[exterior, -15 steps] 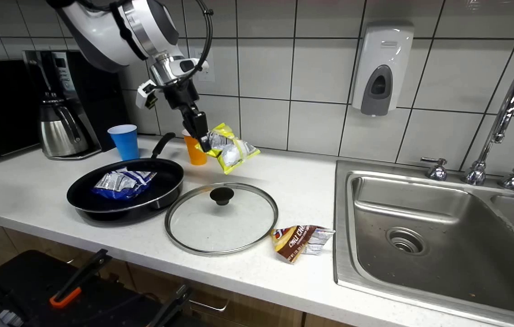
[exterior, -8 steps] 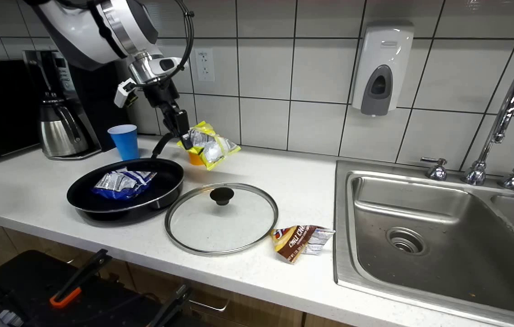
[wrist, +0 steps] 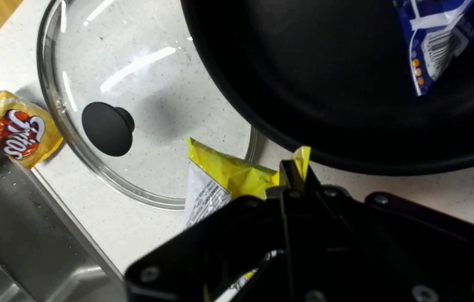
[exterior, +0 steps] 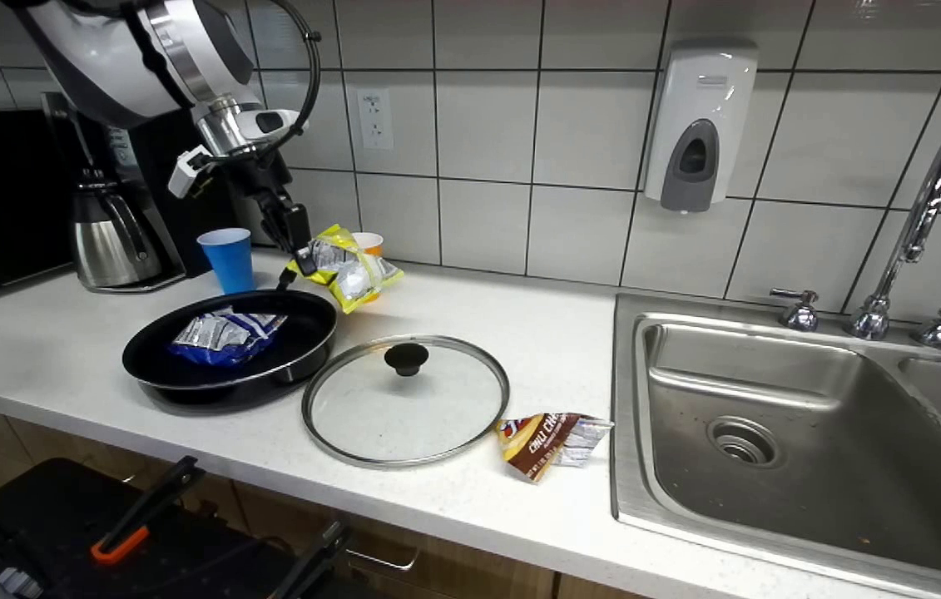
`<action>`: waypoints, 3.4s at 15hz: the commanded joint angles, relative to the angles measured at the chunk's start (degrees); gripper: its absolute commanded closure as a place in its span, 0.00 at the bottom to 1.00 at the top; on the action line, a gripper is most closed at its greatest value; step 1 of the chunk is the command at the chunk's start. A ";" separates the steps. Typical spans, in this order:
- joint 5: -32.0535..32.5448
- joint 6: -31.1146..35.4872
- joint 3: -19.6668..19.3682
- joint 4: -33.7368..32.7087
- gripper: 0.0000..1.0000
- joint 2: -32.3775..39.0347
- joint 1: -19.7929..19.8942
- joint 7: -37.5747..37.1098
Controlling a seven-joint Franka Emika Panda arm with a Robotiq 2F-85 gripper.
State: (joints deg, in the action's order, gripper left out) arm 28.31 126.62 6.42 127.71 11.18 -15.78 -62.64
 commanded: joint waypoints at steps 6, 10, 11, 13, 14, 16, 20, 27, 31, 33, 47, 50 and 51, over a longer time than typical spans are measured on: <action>-5.41 -1.83 2.83 -3.59 1.00 3.93 -2.24 2.66; -7.38 -2.04 3.14 -5.61 1.00 6.44 -3.36 3.94; -7.91 -2.16 3.19 -6.11 1.00 7.04 -3.56 4.30; -8.96 -2.38 3.18 -7.06 1.00 8.15 -3.97 5.37; -9.51 -2.48 3.16 -7.54 1.00 8.74 -4.11 5.89; -11.42 -2.87 3.19 -8.76 1.00 10.51 -4.06 7.35; -15.16 -3.85 3.22 -10.68 1.00 12.55 -4.30 11.25; -18.29 -6.88 3.12 -13.73 1.00 15.35 -5.73 15.35; -18.38 -8.37 2.53 -15.07 1.00 16.33 -6.35 15.18; -17.92 -9.22 2.25 -15.57 1.00 16.75 -6.52 14.86; -16.99 -13.06 0.17 -17.38 0.44 18.44 -6.41 14.11; -16.84 -12.71 -0.31 -17.76 0.21 17.77 -6.28 13.83; -16.78 -12.70 -0.49 -18.04 0.14 17.72 -6.27 13.69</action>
State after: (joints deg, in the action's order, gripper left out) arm 11.23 116.01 6.64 111.37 29.39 -21.68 -48.99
